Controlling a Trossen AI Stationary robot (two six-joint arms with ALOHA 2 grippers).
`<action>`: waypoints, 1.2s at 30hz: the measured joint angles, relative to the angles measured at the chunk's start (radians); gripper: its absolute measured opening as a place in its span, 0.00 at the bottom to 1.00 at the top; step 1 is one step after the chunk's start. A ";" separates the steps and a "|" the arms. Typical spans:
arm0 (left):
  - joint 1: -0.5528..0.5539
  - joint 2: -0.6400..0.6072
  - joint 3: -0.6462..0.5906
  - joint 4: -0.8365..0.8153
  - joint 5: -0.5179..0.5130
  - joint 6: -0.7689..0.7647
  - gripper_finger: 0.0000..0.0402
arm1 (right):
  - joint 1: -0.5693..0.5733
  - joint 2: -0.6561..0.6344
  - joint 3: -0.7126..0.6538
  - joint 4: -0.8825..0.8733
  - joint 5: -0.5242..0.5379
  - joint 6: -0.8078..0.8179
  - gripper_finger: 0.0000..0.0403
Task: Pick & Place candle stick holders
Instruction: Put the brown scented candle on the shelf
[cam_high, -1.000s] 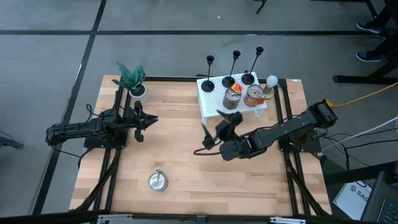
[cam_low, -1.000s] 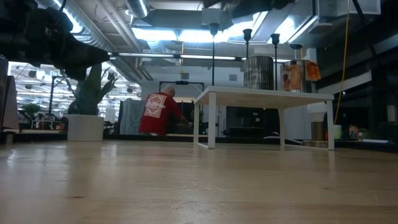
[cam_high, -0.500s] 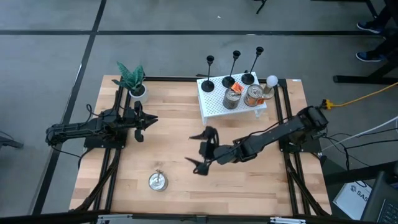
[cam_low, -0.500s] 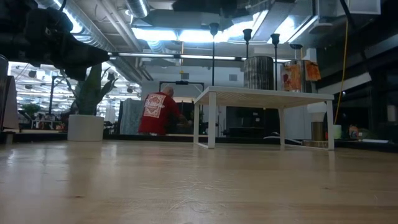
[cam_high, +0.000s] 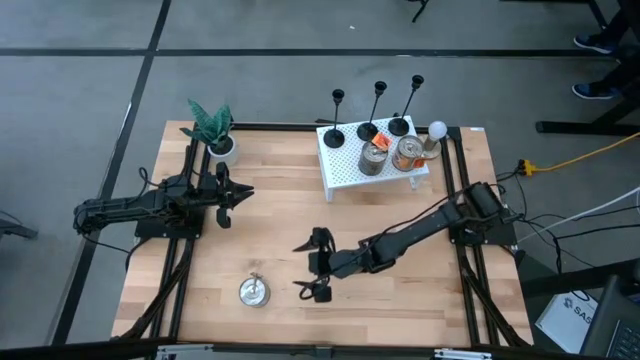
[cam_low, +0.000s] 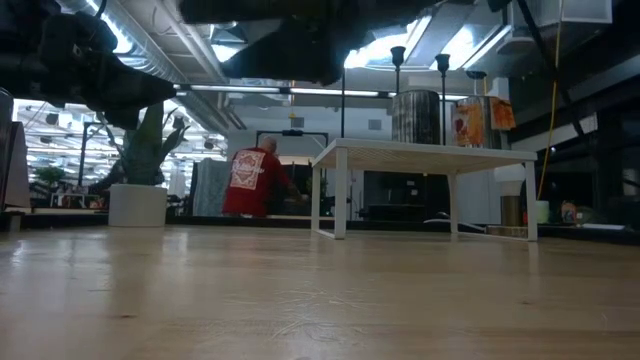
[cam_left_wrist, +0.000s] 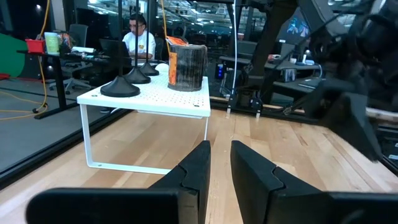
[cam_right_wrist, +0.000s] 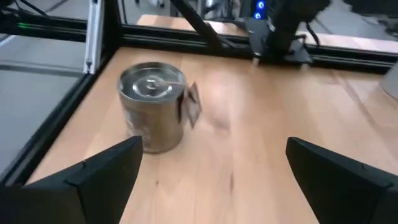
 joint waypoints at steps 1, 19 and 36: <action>0.000 0.000 0.000 0.000 0.000 0.000 0.15 | 0.005 0.015 0.000 0.027 0.000 -0.003 0.99; 0.000 0.000 0.000 0.000 0.000 0.000 0.15 | 0.044 0.138 0.000 0.226 -0.054 -0.059 0.99; 0.000 0.000 0.000 0.000 0.000 0.000 0.15 | 0.066 0.252 0.000 0.440 -0.087 -0.152 0.99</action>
